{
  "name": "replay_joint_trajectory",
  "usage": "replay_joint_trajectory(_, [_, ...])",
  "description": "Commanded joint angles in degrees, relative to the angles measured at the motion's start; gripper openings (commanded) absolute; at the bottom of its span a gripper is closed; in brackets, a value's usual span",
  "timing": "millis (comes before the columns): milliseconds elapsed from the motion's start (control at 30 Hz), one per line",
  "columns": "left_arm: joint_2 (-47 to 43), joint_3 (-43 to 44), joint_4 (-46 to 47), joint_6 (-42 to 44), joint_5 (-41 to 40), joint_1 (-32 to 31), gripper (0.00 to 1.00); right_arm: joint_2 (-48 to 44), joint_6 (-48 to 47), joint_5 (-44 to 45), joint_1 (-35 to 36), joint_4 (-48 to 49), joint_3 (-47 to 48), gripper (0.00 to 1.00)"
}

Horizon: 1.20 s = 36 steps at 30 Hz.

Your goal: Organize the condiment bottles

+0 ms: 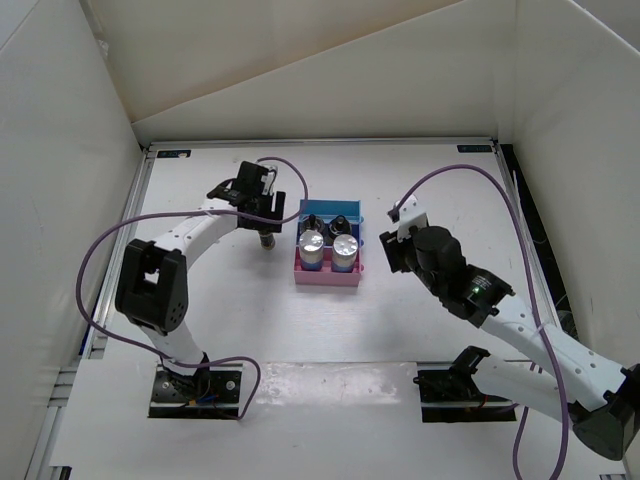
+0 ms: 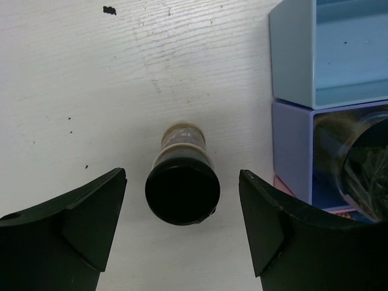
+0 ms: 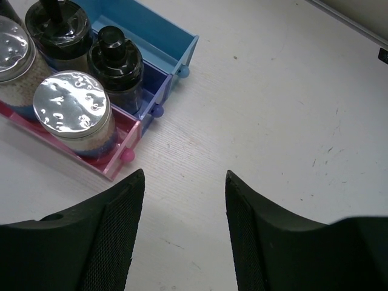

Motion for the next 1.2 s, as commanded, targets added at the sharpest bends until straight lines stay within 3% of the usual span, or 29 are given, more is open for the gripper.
replay_joint_trajectory(0, [0.18,2.68,1.55,-0.34,1.74,0.38,0.86,-0.05,0.15,-0.93,-0.77,0.91,1.9,0.59])
replay_joint_trajectory(200, [0.7,3.47,1.55,-0.17,1.83,0.47,0.76,0.21,0.5,-1.9,-1.66,1.44,1.46,0.59])
replay_joint_trajectory(300, [0.97,4.08,0.76,-0.08,1.65,0.29,0.55,0.39,0.5,-2.25,-1.83,1.7,1.37,0.59])
replay_joint_trajectory(333, [0.88,4.0,0.59,-0.08,1.48,0.38,0.44,0.21,0.67,-2.17,-2.01,1.7,1.37,0.59])
replay_joint_trajectory(367, [0.88,4.0,0.15,-0.17,1.13,0.38,0.17,0.39,0.68,-2.16,-1.92,1.7,1.37,0.59])
replay_joint_trajectory(467, [0.18,4.08,0.06,-0.34,0.69,0.29,0.0,0.21,0.67,-2.34,-1.83,1.53,1.29,0.58])
replay_joint_trajectory(700, [-1.85,8.38,-2.04,1.94,-0.46,-0.5,0.0,-0.05,0.68,-2.16,-1.57,1.44,1.37,0.58])
replay_joint_trajectory(933, [0.79,24.36,-6.7,3.52,0.77,-1.9,0.0,-0.67,0.59,-1.11,-0.87,0.91,1.37,0.58])
replay_joint_trajectory(1167, [9.03,39.04,-10.66,4.93,1.12,-6.56,0.0,-1.9,0.32,-1.2,-2.18,0.04,1.63,0.58])
